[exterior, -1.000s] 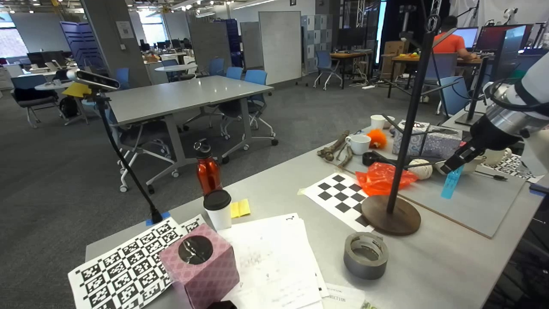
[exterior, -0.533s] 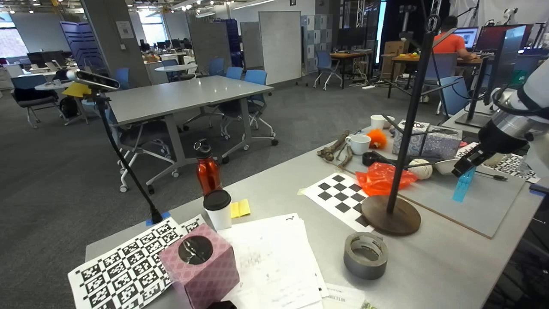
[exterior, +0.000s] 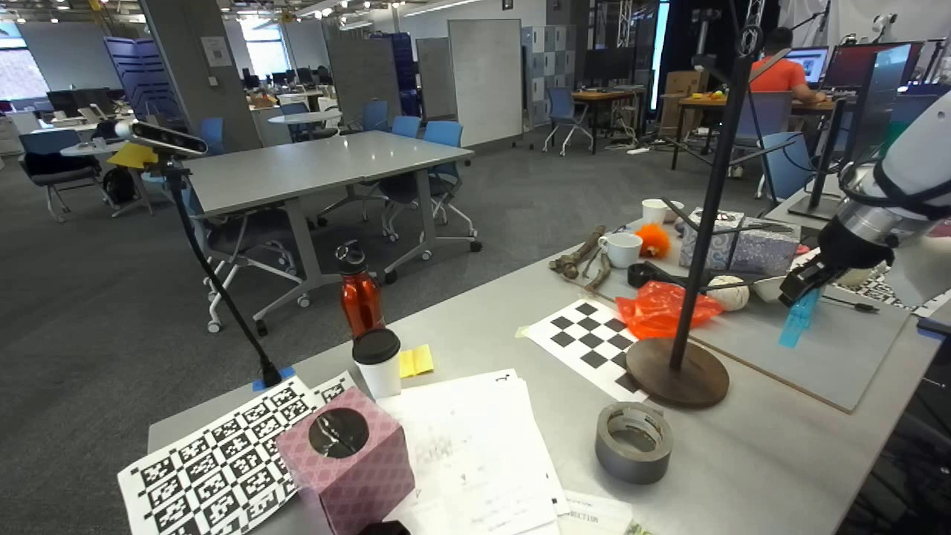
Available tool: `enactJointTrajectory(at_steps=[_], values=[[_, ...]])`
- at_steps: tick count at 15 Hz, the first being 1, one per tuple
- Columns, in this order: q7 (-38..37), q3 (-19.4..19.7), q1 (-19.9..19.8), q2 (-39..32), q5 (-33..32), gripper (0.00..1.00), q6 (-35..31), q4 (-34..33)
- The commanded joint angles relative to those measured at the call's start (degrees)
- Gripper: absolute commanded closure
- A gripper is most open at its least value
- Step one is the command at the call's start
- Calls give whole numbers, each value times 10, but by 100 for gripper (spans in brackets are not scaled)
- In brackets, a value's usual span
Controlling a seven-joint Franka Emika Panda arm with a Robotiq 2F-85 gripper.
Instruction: Take the blue peg from the hanger and place it on the table
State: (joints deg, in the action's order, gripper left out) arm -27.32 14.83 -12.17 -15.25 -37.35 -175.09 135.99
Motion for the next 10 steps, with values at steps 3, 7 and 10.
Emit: enactJointTrajectory(at_steps=[3,7,10], values=[[-4,-5,-14,-69,43,81,21,-78],[-2,-7,-18,-97,61,81,32,-104],[72,32,28,-111,174,30,27,-107]])
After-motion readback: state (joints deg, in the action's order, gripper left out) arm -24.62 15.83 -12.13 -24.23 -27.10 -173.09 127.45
